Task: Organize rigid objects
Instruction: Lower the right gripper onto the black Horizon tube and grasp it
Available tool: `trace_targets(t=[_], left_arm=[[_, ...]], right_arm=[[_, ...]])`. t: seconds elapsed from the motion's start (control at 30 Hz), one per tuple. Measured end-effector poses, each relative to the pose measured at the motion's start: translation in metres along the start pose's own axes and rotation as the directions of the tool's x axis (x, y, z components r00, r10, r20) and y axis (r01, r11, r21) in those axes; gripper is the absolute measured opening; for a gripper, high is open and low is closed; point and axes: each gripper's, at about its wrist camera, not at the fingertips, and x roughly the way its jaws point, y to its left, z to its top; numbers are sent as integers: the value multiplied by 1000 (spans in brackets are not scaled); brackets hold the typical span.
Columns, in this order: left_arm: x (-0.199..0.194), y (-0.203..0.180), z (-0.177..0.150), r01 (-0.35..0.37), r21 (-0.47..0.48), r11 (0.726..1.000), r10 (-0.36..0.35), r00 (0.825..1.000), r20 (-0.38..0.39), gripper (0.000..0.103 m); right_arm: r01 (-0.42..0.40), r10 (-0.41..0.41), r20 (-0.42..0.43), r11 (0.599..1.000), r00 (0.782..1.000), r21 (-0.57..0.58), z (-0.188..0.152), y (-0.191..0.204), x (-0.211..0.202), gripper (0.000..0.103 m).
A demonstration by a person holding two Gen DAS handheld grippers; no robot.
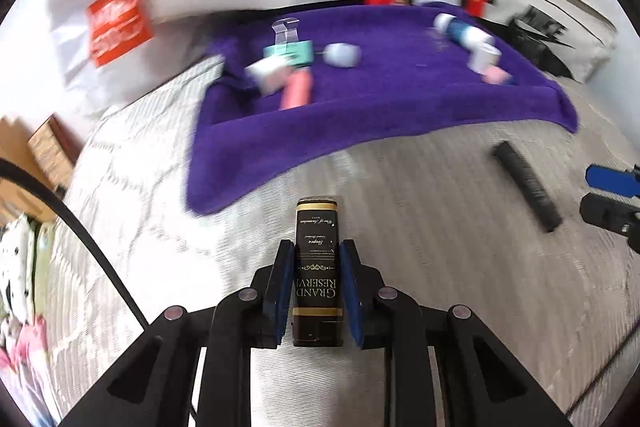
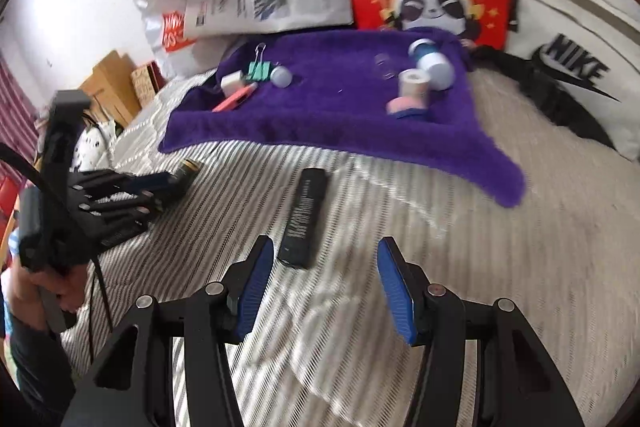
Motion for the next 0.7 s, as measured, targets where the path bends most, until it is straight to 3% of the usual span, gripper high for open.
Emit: trace_targets(t=[0.13,0.43,0.57,0.7], left_arm=[[1,18,-6,50,-53,997,-49,999,13,23],[-1,20,-11,62,-62,996,-60,998,36,23],[-1,18,-9,61,-59,996,-59,998,33,23],[-1,20,-10,71,-60,996,-68,997,42,23]], right_arm=[[21,-22,-26,1000,999,-18,6,9,23,43],[154,-153,19,979,988,-135,9,38,43,37],[156,-152,42,981,987,-114,5,37,41,24],[160,-160,7,980,987,-116,-2,32,32,23]])
